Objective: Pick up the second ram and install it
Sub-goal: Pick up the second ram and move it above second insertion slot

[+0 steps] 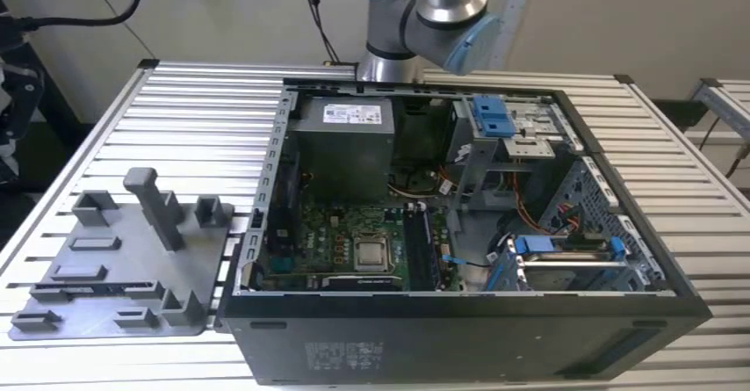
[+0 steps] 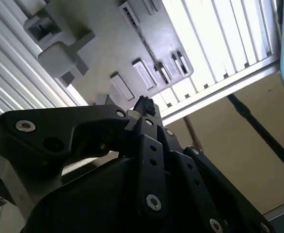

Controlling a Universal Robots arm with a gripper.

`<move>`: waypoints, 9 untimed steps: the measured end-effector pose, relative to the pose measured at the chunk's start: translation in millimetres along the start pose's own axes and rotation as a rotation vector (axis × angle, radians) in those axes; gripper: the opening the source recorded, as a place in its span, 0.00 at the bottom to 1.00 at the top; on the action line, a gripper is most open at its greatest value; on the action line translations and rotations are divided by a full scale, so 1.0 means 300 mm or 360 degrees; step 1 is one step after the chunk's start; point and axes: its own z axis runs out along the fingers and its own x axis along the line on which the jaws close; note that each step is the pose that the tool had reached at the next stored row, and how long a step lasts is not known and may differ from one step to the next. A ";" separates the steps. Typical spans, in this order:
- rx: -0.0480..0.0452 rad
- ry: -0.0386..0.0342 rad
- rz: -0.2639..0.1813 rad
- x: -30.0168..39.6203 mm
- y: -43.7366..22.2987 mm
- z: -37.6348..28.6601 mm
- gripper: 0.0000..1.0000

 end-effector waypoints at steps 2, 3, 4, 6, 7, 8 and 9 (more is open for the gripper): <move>0.0002 0.0003 -0.0053 0.000 0.000 0.000 0.11; 0.0003 0.0004 -0.0079 0.000 0.000 0.000 0.11; 0.0004 0.0005 -0.0104 0.000 0.000 0.000 0.11; 0.0004 0.0006 -0.0146 0.000 0.001 0.000 0.11; 0.0005 0.0006 -0.0166 -0.001 0.002 0.000 0.11; 0.0006 0.0006 -0.0184 -0.001 0.002 0.000 0.11; 0.0007 0.0005 -0.0200 -0.001 0.003 0.001 0.11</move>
